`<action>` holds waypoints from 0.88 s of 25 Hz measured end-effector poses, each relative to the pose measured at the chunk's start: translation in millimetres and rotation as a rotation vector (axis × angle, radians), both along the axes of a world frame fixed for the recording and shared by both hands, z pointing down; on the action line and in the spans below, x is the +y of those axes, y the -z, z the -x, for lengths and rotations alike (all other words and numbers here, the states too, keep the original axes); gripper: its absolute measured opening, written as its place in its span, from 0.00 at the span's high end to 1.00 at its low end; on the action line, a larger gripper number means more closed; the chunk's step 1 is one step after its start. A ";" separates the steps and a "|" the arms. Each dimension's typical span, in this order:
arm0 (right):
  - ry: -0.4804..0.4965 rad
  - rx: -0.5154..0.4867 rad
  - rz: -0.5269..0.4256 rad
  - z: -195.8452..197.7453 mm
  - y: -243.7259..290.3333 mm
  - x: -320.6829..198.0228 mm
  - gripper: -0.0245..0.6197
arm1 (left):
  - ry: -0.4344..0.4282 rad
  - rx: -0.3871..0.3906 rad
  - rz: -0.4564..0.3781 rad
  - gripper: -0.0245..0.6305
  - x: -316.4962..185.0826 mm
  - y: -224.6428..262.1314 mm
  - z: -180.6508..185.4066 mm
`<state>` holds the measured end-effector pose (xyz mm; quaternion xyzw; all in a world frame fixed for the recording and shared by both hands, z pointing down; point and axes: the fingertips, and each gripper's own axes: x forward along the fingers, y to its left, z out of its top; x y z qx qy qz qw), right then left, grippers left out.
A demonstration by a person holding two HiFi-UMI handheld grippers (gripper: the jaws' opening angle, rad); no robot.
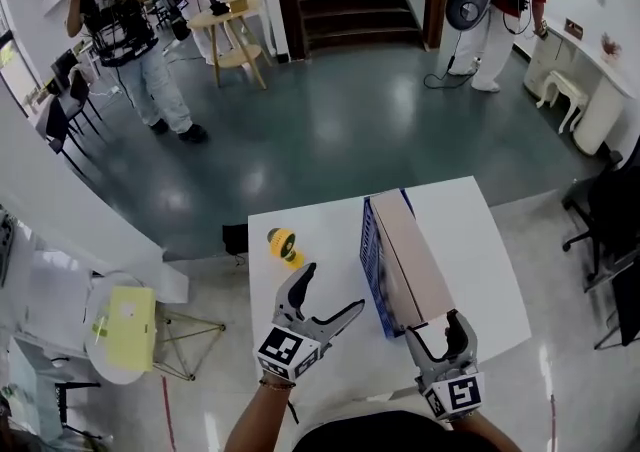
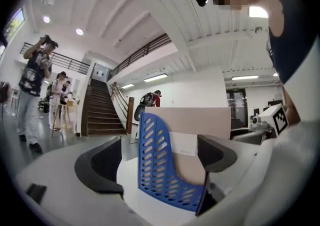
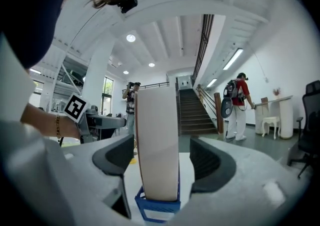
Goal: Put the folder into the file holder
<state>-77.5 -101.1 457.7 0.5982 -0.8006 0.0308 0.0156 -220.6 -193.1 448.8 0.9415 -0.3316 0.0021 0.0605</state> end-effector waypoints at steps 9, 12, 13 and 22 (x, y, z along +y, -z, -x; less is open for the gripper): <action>-0.044 -0.057 -0.023 -41.3 32.4 17.6 0.60 | 0.225 0.011 -0.002 0.31 40.4 25.4 24.2; -0.077 -0.073 -0.032 -52.9 37.6 14.6 0.85 | 0.212 -0.034 -0.034 0.42 55.5 23.9 9.8; -0.085 -0.076 -0.034 -55.9 38.1 13.5 0.93 | 0.215 -0.042 -0.047 0.46 58.6 22.9 5.6; -0.089 -0.074 -0.015 -63.5 33.5 12.9 0.97 | 0.344 0.024 0.021 0.96 67.4 20.0 1.2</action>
